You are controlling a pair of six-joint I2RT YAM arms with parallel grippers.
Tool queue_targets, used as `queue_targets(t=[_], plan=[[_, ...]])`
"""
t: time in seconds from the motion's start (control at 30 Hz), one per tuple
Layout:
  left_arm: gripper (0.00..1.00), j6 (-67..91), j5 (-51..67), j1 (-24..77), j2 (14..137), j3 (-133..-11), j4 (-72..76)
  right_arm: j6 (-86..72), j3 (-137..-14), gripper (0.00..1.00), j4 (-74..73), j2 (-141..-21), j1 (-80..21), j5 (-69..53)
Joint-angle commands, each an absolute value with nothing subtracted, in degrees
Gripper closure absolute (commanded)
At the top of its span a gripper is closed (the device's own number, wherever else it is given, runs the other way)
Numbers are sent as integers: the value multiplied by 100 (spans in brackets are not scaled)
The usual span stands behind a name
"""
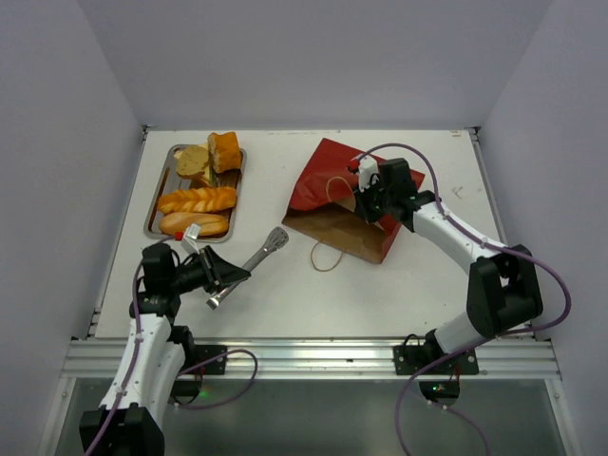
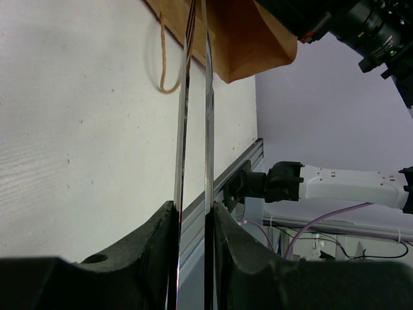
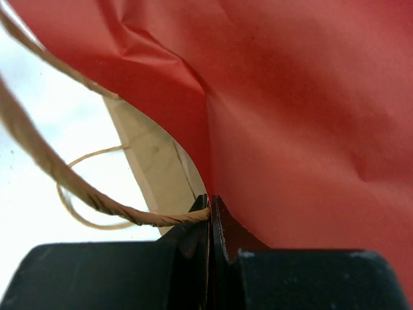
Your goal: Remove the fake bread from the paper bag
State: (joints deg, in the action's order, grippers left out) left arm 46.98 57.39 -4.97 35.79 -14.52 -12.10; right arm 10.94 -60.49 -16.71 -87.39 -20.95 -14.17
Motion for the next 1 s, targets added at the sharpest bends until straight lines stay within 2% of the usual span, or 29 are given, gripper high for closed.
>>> queue_targets(t=[0.0,0.13,0.23,0.37,0.5,0.67,0.97], plan=[[68,4860,5827,-387,3595,-1635,-1092,704,-6433,100,-1433,-8850,-2083,-1212],[67,5378,5547,-62,3586,-1355,-415,528,-6565,100,-1433,-8807,-2083,-1362],[67,6237,4994,657,3770,-1196,744,405,-6592,100,-1275,-8649,-2083,-1450],[66,6652,4185,1597,4839,-1335,1878,308,-6610,100,-1283,-8561,-2083,-1529],[66,6899,3465,2073,5992,-1730,2986,194,-6416,100,-1108,-8350,-2083,-1547],[65,7163,3033,2417,7467,-2354,3620,176,-6267,100,-967,-8183,-2083,-1600],[60,7497,2549,2733,9068,-3533,4008,229,-6003,100,-721,-8068,-2083,-1635]])
